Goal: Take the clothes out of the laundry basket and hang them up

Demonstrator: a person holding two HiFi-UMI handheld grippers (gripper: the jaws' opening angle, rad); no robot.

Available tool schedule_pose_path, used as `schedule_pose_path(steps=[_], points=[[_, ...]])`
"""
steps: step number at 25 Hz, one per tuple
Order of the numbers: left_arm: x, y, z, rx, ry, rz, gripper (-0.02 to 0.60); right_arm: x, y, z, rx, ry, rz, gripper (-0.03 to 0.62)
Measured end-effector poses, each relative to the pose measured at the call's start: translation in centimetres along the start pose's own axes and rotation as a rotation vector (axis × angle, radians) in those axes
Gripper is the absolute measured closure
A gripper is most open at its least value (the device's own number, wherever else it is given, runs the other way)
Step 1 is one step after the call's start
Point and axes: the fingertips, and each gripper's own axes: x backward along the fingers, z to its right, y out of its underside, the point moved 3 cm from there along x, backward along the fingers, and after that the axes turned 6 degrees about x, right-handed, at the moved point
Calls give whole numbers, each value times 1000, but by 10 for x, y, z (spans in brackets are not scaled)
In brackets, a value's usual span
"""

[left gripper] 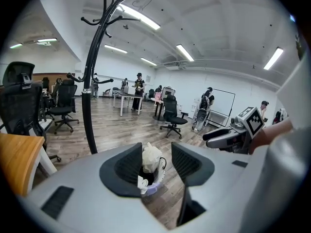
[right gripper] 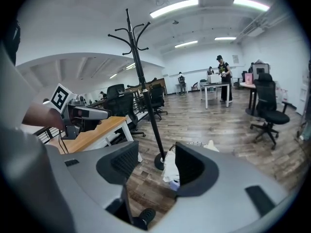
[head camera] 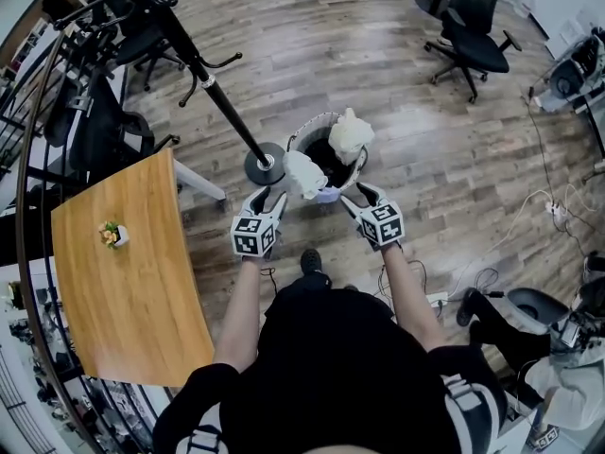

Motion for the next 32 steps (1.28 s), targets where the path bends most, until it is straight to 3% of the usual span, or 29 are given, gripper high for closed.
schedule_pose_path(steps=[15, 22, 32], points=[[-30, -23, -41, -55, 67, -30, 380, -34, -22, 10, -30, 85, 29, 347], [-37, -13, -48, -46, 75, -65, 380, -39, -14, 15, -33, 89, 0, 349], [-57, -5, -66, -18, 25, -107, 380, -69, -9, 34, -30, 35, -50, 350]])
